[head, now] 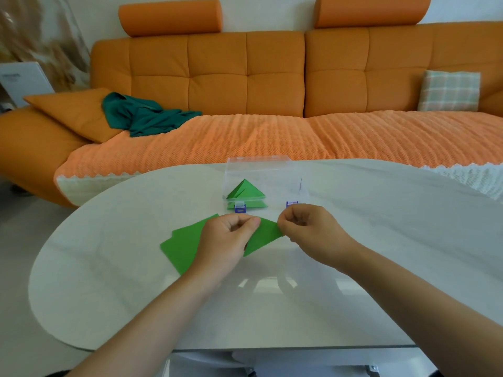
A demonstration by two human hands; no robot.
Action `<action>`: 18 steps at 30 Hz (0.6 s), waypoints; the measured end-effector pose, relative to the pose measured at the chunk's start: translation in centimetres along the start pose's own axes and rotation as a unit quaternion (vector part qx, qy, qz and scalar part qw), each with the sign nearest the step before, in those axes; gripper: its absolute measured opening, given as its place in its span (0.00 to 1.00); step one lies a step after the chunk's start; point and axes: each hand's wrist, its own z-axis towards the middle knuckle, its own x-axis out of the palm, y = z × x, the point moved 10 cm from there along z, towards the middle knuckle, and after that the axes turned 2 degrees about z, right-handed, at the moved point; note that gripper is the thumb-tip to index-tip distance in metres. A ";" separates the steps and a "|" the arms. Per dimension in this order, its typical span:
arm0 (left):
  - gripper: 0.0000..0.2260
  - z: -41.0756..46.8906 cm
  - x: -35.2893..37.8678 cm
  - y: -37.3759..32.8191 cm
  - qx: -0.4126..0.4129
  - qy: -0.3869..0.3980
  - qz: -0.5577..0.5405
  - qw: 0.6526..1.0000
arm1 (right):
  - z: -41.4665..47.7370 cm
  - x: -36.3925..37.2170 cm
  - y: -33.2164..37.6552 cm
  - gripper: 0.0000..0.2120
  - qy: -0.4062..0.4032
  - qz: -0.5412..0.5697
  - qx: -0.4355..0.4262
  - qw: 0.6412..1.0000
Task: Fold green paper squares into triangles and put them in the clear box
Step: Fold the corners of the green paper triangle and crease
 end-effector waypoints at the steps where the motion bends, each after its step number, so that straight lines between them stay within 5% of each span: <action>1: 0.06 0.0 0.1 -0.2 0.016 0.001 0.025 1.000 | -0.1 0.3 0.0 0.07 0.010 -0.015 0.000 1.000; 9: 0.05 -0.3 0.8 -0.6 0.012 0.026 -0.005 1.000 | 0.2 -0.2 -0.2 0.06 -0.020 0.038 0.027 0.999; 13: 0.05 -0.2 0.7 -0.6 0.029 0.026 0.063 0.997 | 0.2 0.2 -0.2 0.07 0.020 0.002 0.034 0.999; 18: 0.05 -0.4 1.4 -1.1 0.045 0.067 0.087 0.993 | -0.1 0.4 1.2 0.04 0.016 0.002 -0.027 0.999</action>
